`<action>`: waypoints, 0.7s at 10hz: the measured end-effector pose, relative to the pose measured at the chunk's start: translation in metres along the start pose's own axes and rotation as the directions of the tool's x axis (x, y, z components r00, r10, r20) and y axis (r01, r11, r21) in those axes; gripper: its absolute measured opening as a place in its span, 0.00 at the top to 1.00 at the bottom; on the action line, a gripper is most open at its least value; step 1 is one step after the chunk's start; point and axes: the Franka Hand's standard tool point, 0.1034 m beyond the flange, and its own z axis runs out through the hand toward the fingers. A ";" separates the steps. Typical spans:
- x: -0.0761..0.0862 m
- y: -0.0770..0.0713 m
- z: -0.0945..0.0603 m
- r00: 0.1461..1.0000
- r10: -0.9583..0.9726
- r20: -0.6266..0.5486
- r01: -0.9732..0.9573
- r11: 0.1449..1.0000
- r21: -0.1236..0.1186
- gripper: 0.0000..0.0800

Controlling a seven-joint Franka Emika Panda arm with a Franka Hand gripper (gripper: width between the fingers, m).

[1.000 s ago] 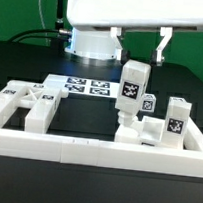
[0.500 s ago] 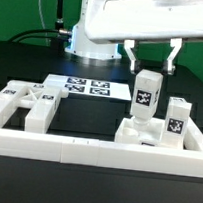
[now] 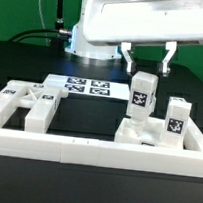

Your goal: Assemble chair

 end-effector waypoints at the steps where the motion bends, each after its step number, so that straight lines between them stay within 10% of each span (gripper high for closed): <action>1: 0.001 0.000 0.000 1.000 0.001 0.001 -0.001 1.000 0.000 0.65; 7: 0.005 0.009 0.001 0.998 -0.058 -0.004 0.058 0.998 -0.010 0.65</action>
Offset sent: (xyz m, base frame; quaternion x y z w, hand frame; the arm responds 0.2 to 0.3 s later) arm 0.0000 0.0000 0.0000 0.0000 0.0000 0.0000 1.0000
